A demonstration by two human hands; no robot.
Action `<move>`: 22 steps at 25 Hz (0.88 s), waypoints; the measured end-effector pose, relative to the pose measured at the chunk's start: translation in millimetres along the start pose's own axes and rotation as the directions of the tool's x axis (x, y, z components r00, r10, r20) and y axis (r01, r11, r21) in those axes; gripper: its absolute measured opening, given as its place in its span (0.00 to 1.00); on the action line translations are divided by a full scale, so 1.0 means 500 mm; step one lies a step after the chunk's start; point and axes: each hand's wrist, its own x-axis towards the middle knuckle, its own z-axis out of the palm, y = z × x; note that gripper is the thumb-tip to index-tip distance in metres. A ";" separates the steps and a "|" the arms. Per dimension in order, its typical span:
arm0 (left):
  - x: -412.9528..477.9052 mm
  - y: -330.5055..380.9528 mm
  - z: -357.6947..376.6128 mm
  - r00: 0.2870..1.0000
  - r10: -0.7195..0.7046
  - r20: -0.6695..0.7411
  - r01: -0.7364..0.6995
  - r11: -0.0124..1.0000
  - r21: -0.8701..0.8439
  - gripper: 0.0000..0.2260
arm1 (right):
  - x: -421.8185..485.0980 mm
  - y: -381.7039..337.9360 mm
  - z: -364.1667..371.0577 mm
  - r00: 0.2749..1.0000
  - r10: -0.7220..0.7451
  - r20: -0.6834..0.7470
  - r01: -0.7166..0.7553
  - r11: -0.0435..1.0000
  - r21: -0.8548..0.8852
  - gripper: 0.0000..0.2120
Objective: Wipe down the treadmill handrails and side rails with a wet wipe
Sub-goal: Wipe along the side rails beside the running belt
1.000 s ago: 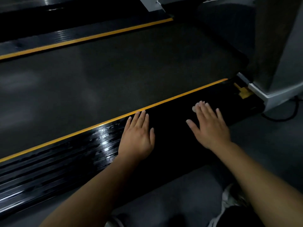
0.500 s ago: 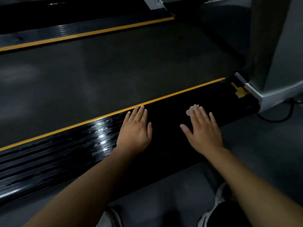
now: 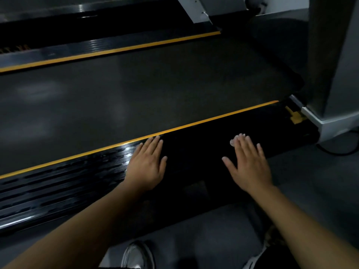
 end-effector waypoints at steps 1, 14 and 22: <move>-0.011 -0.010 -0.002 1.000 -0.023 -0.015 0.023 1.000 -0.004 0.30 | -0.004 -0.021 0.003 1.000 0.016 -0.010 -0.016 1.000 0.022 0.46; -0.009 0.002 -0.001 0.998 -0.043 -0.048 0.043 0.999 0.011 0.29 | -0.057 -0.134 0.026 0.990 -0.040 -0.133 0.055 0.993 0.108 0.40; -0.007 -0.004 0.000 0.999 -0.039 -0.019 0.039 0.999 0.012 0.29 | -0.042 -0.143 0.028 0.985 -0.130 -0.114 0.136 0.990 0.042 0.39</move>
